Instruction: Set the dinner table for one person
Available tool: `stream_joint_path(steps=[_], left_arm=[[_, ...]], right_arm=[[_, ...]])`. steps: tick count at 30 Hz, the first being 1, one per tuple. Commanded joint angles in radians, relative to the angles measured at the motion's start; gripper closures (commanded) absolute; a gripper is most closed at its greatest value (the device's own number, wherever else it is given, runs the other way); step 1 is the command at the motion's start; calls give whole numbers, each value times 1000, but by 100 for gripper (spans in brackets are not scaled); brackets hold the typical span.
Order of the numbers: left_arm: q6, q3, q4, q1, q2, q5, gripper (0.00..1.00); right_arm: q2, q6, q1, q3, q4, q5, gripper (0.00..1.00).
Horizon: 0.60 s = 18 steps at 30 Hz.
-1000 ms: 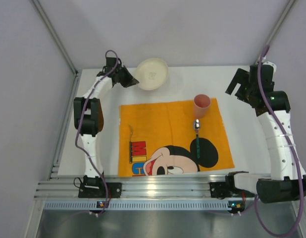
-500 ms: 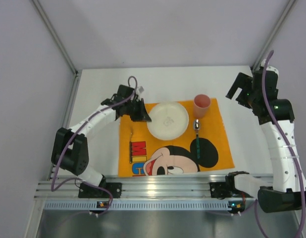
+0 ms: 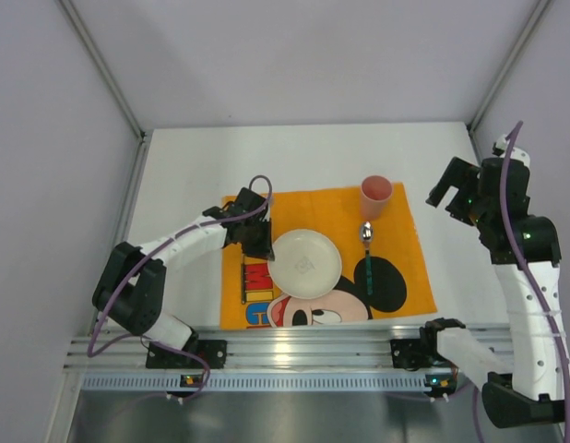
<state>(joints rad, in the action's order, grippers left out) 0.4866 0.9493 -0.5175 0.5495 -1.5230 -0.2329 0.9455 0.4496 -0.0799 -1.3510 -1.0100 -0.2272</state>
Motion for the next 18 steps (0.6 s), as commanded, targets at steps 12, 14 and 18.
stream_joint_path(steps=[12,14,18], left_arm=[[-66,282,-102,-2,85,313,1],[-80,302,-116,-20,133,553,1],[-282,-40,350,-112,381,674,1]], right_arm=[[-91,-41,12,13,22,156,0],[-102,-52,12,23,65,268,0],[-122,-35,12,38,102,331,0]])
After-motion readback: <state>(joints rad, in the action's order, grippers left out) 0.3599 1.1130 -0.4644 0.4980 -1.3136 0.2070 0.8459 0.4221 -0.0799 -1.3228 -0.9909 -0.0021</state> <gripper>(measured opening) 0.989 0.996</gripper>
